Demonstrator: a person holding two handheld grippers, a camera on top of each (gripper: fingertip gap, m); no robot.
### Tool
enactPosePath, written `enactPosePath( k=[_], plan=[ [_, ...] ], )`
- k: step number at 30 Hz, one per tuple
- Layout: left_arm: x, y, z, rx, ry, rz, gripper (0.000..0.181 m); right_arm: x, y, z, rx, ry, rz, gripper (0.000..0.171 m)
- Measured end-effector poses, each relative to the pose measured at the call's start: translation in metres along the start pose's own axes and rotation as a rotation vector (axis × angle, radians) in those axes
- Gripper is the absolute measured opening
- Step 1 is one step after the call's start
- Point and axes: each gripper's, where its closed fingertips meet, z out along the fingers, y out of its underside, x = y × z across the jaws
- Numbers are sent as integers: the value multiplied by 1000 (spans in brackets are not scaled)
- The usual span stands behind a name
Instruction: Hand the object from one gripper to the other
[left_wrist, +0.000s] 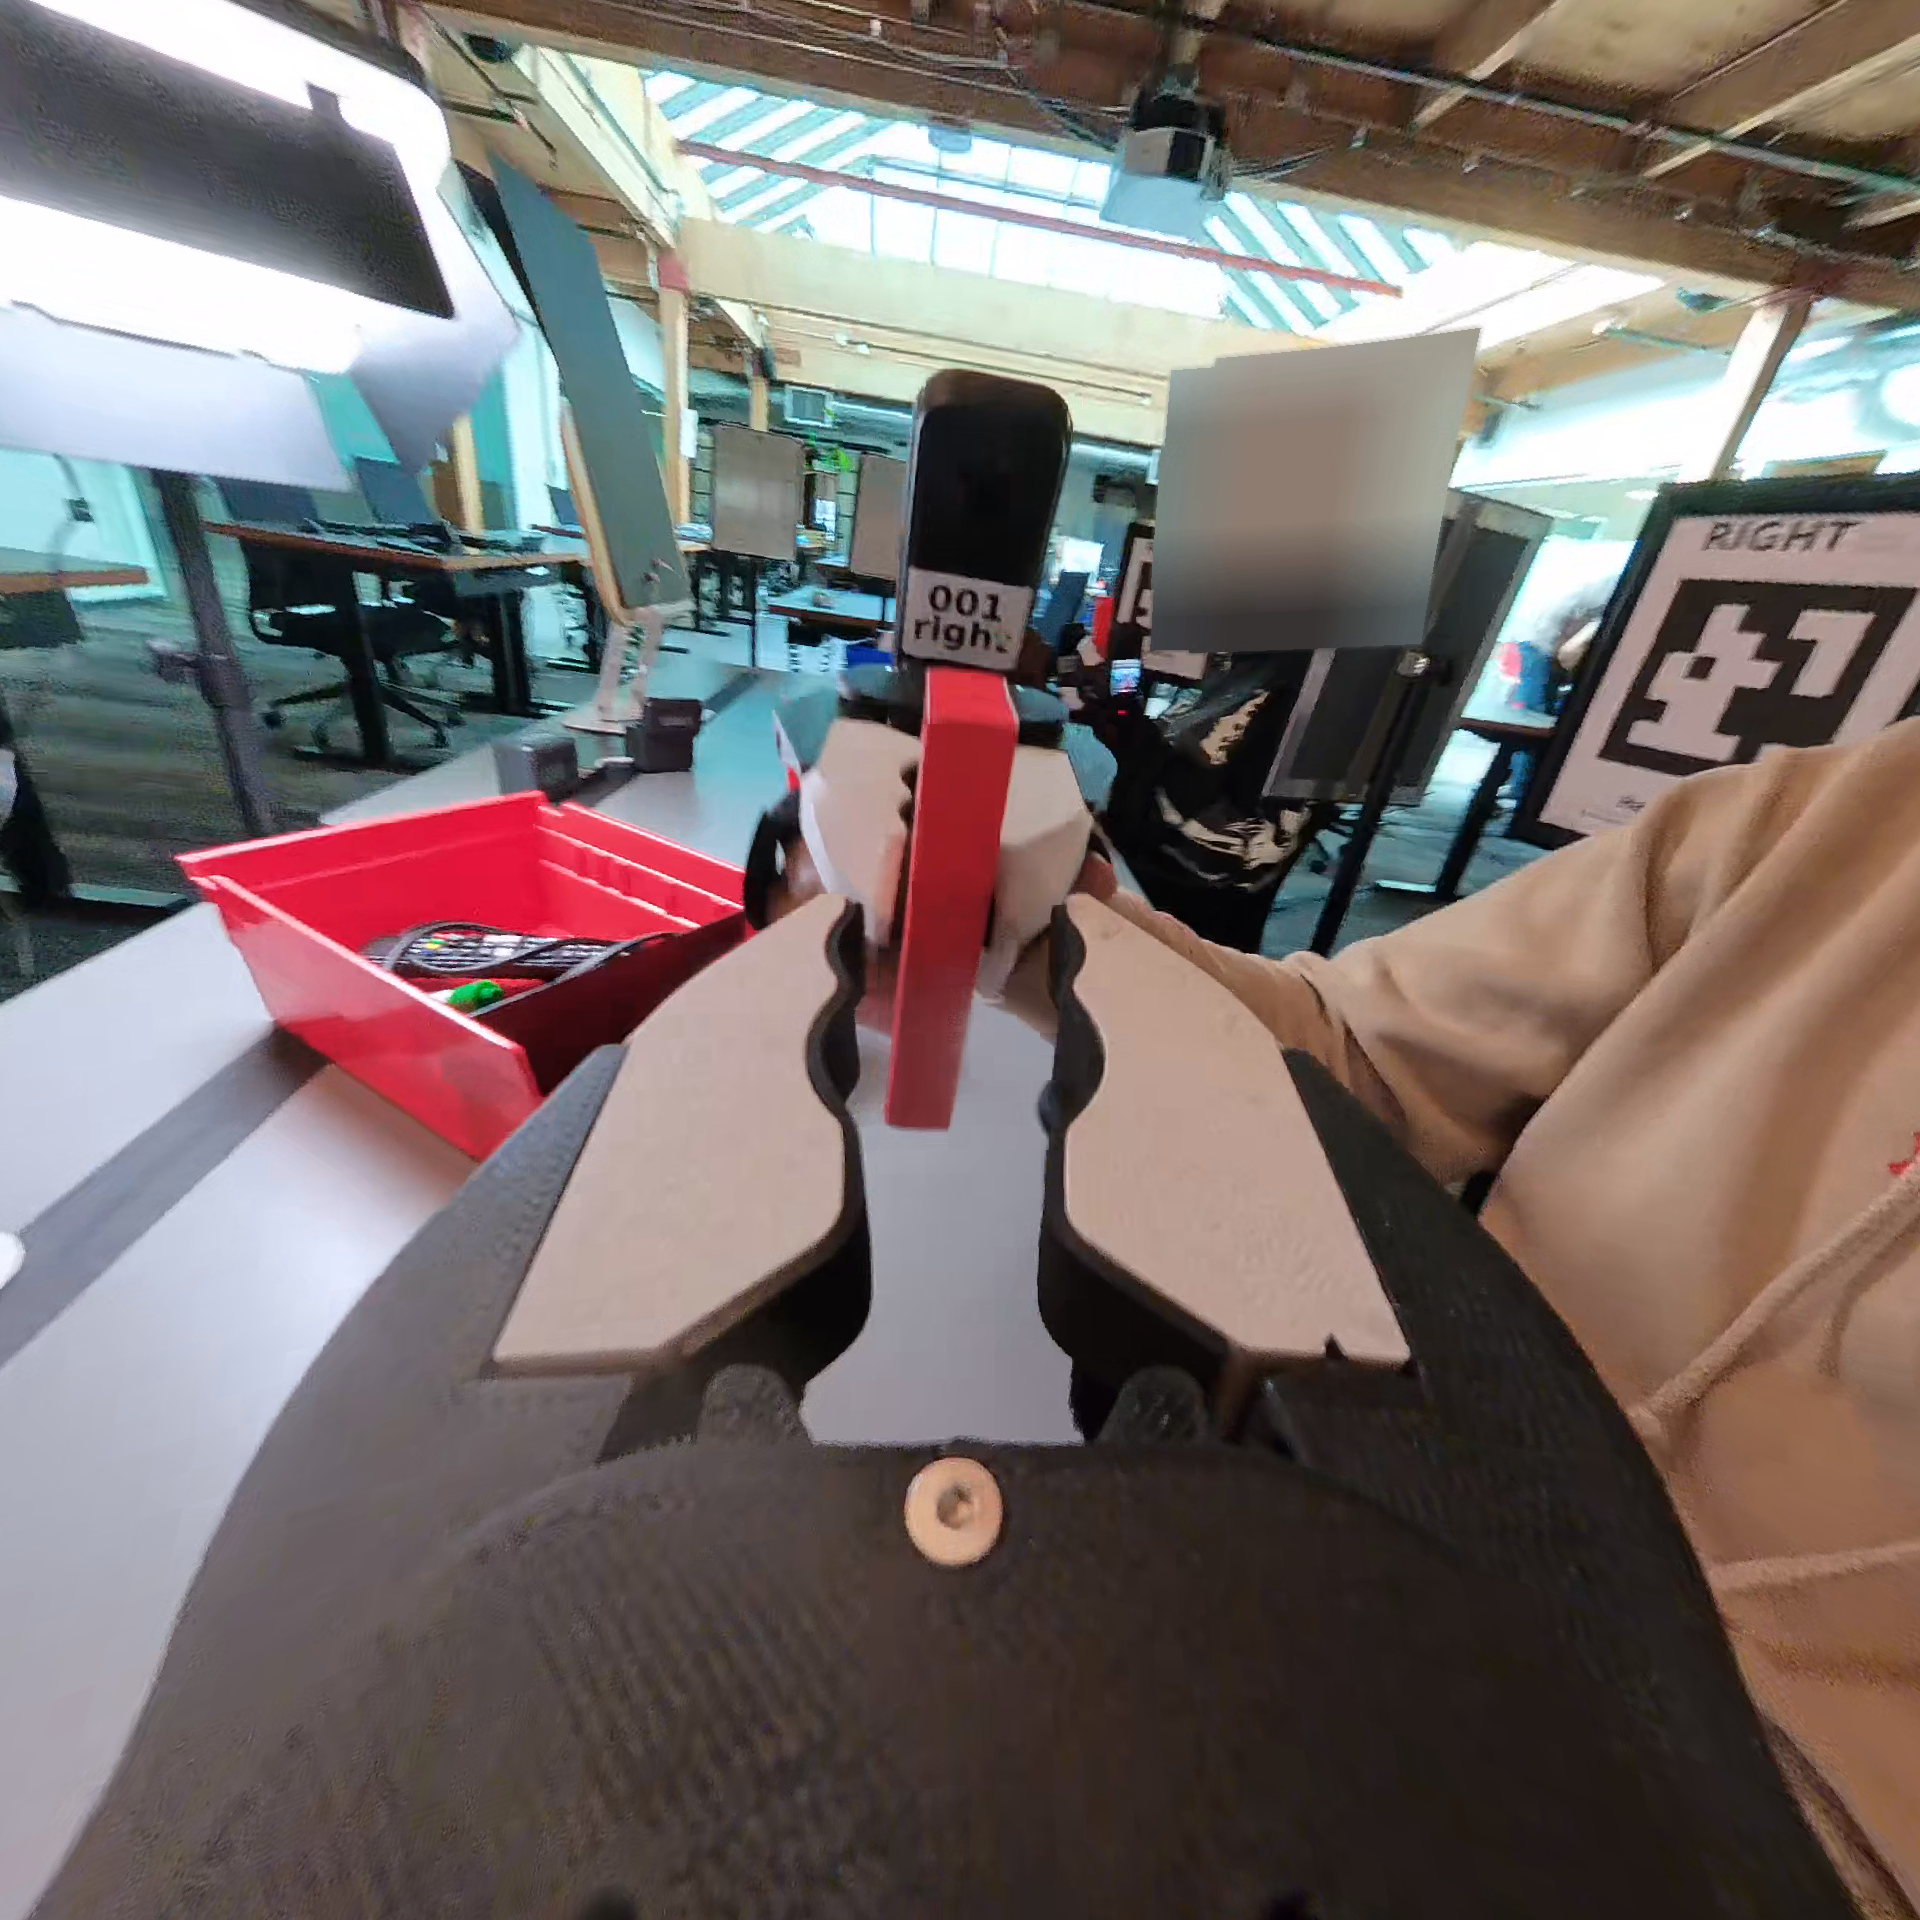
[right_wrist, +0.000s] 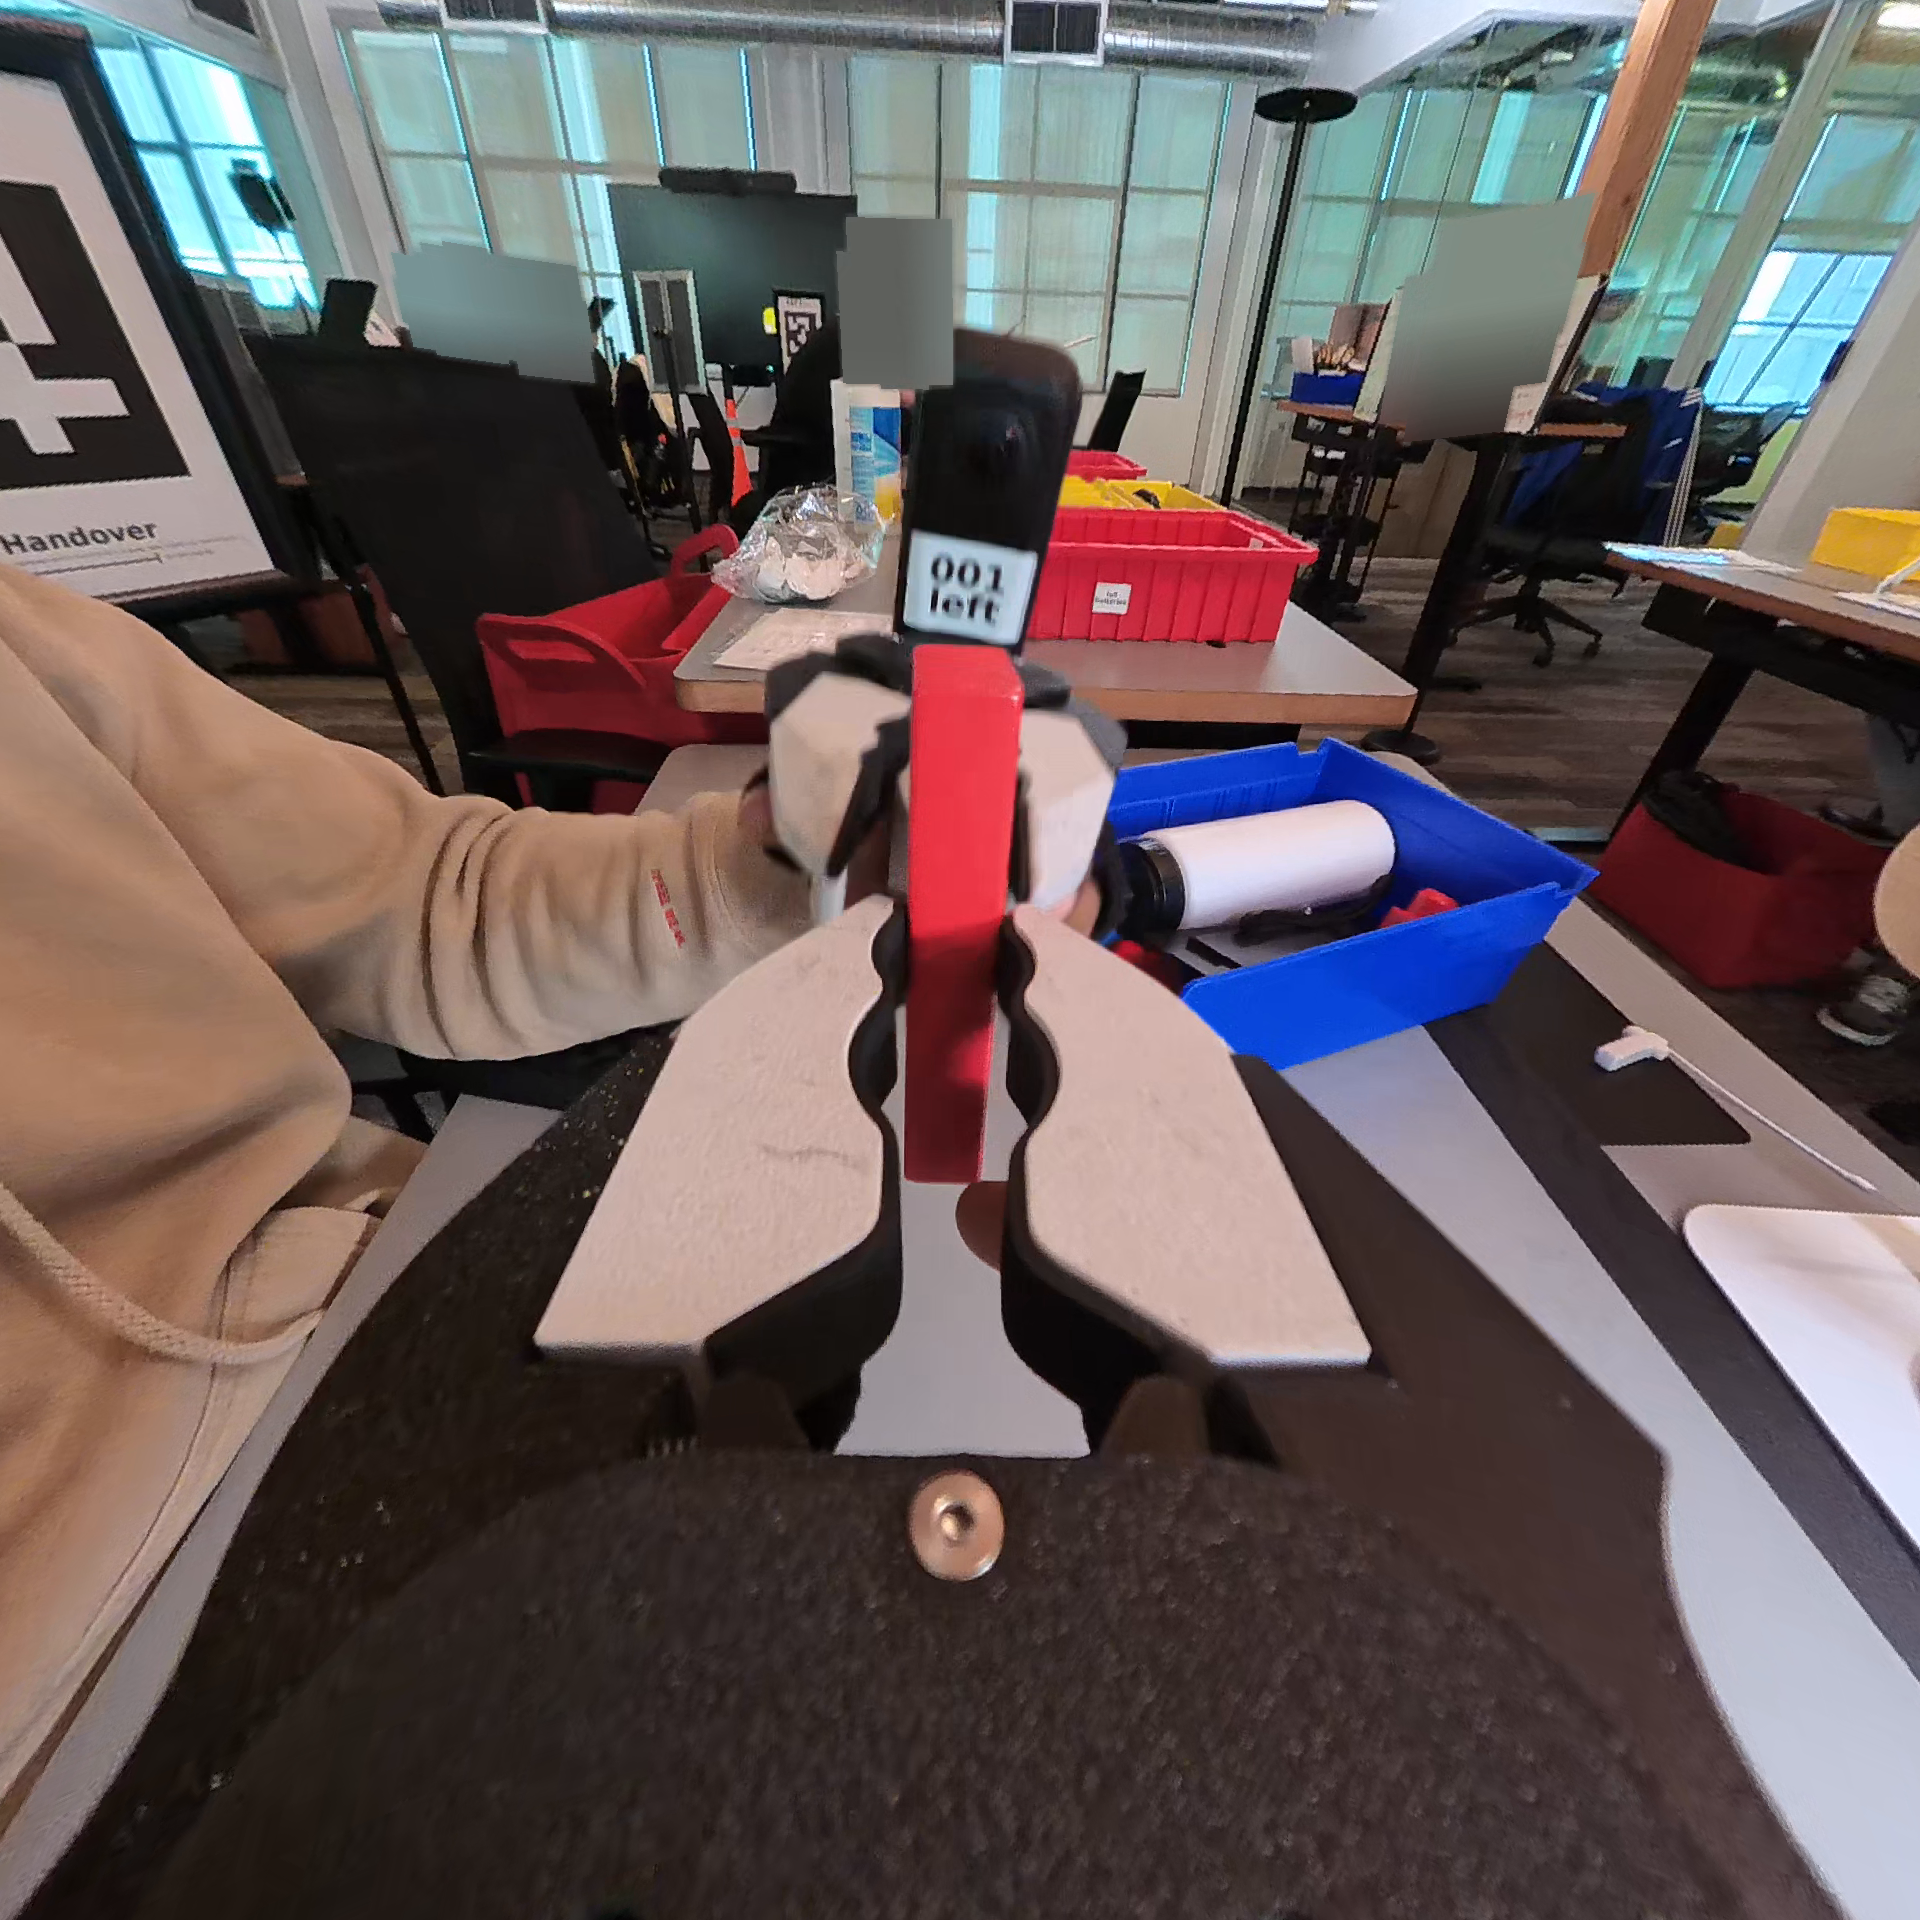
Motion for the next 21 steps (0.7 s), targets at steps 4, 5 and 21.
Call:
enactPosePath(
  k=[4, 5, 21],
  plan=[
    [-2, 1, 2, -49, -72, 62, 17, -3, 18, 16, -66, -22, 0, 16],
    [-4, 4, 3, -70, -88, 73, 17, -4, 22, 20, -85, -22, 2, 16],
    [-9, 42, 15, -246, -61, 37, 17, -3, 8, 12, -15, -13, -17, 0]
  ],
)
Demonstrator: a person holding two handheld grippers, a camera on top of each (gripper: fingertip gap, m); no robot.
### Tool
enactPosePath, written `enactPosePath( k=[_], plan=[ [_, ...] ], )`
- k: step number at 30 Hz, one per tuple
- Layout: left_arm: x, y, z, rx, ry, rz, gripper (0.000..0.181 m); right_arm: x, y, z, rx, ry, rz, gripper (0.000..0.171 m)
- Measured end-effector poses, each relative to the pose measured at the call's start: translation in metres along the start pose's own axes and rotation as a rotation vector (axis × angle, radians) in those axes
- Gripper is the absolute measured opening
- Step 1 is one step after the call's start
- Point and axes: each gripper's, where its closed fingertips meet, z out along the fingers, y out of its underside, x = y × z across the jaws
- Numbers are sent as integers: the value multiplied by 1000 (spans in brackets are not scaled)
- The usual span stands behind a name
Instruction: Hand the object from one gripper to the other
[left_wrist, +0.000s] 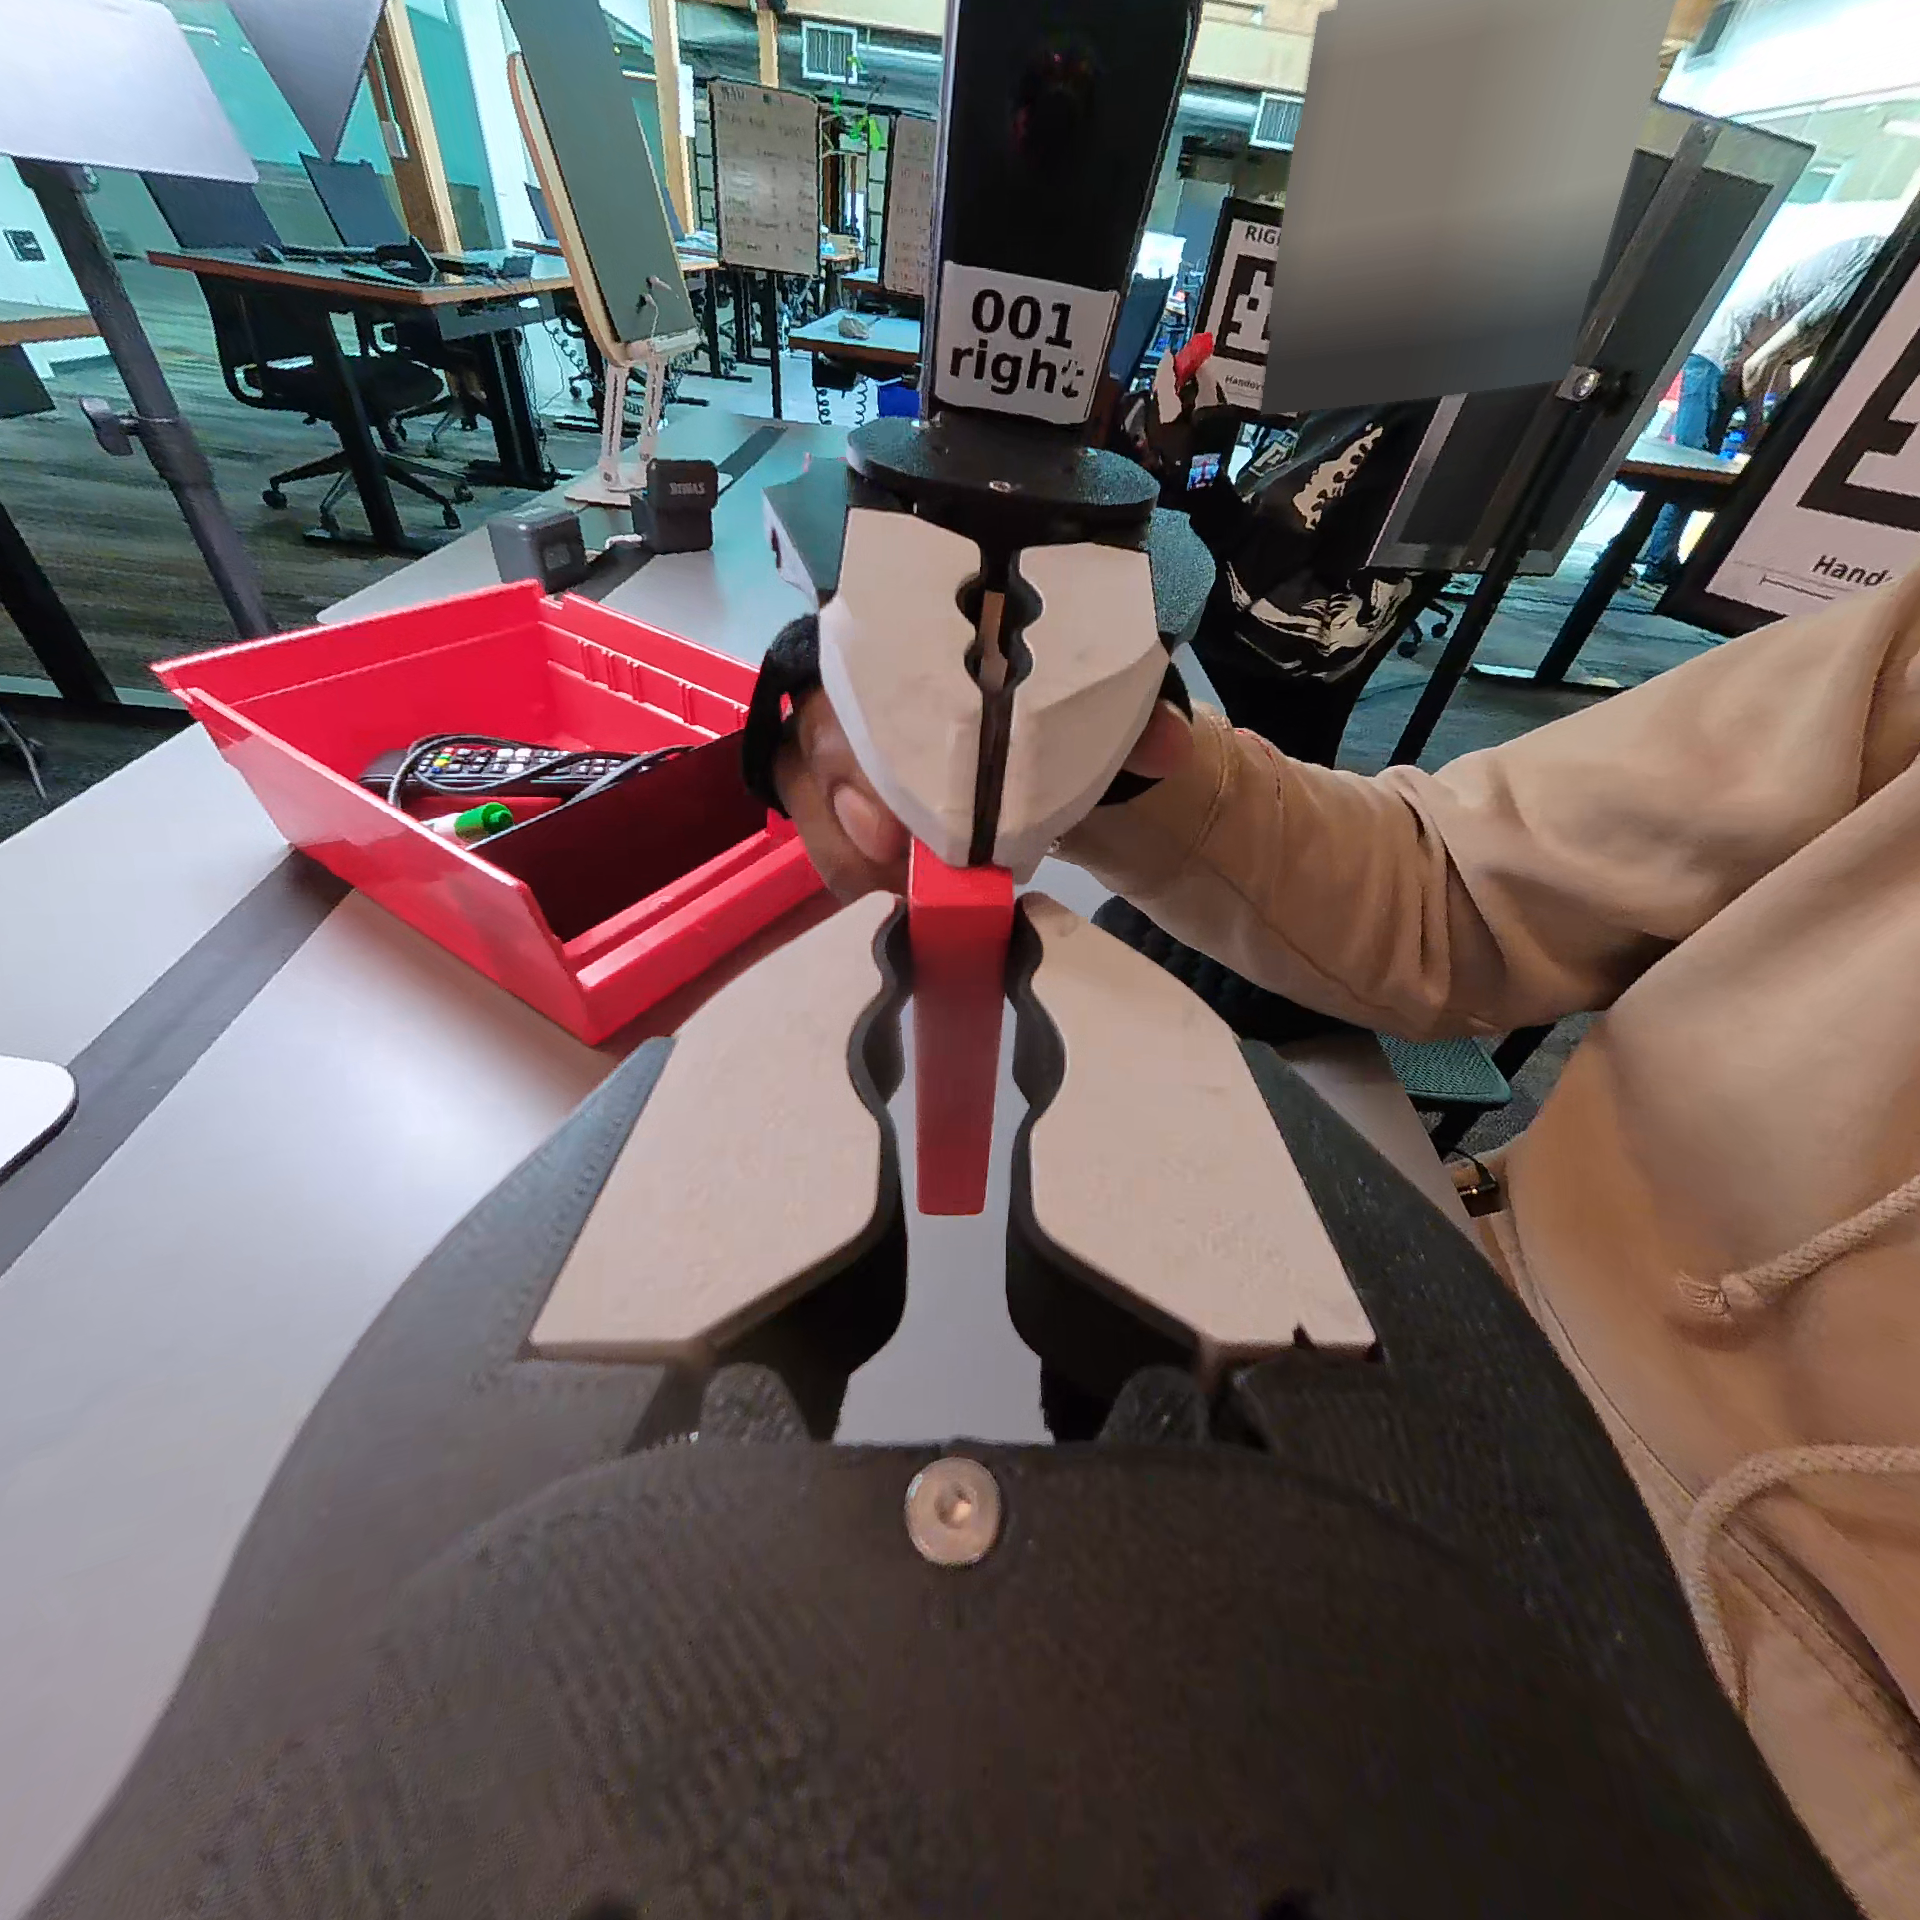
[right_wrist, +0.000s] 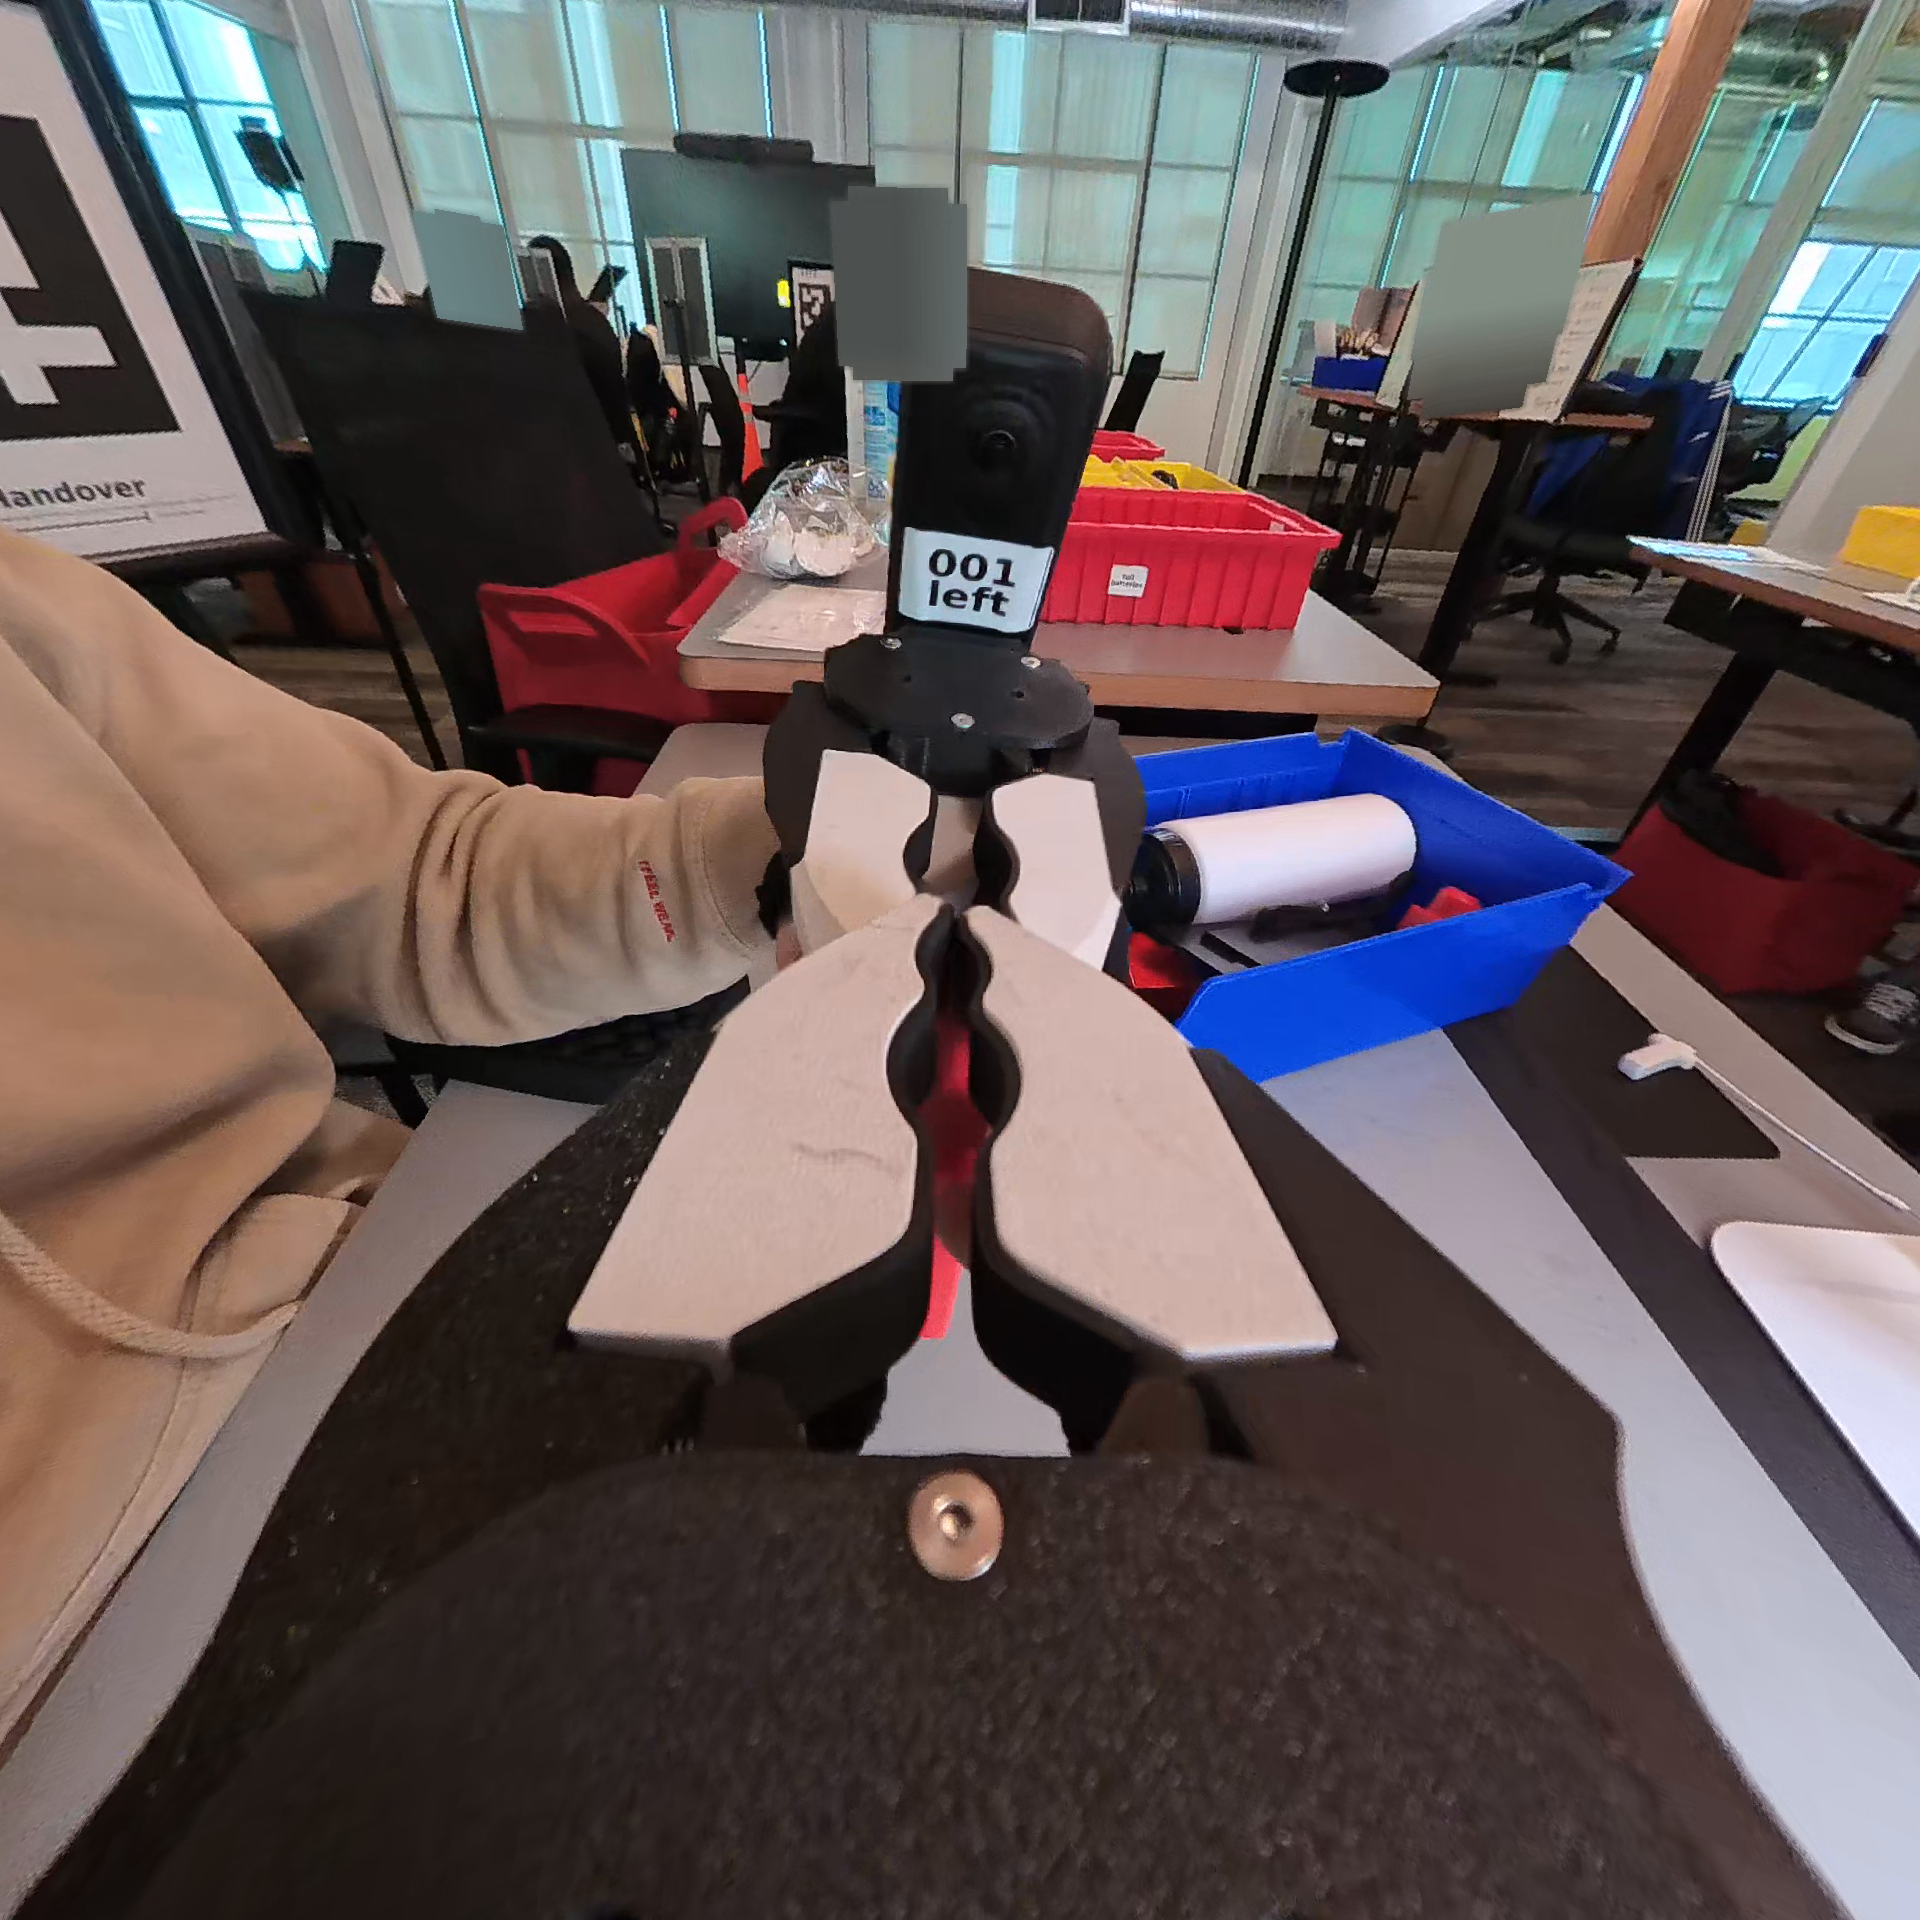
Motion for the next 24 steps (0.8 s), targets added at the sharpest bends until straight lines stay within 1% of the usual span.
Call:
enactPosePath(
  k=[3, 6, 9, 15, 19, 24],
  plan=[
    [-2, -2, -2, 13, -1, -16, 17, 5, -4, -6, 18, 23, 0, 2],
    [-7, -4, -6, 40, -5, -45, 17, 5, -6, -11, 32, 15, 5, 15],
    [-13, -6, -11, 61, -23, -63, 17, 6, 0, -12, -1, 19, -19, 32],
    [-16, -16, -19, 138, -8, -99, 17, 13, 13, -11, -49, 35, -23, 47],
    [-14, -16, -19, 128, -10, -80, 17, 16, 26, -4, -75, 28, -5, 48],
    [-12, -21, -19, 157, 3, -87, 16, 10, 45, 9, -127, -25, 18, 47]
  ],
)
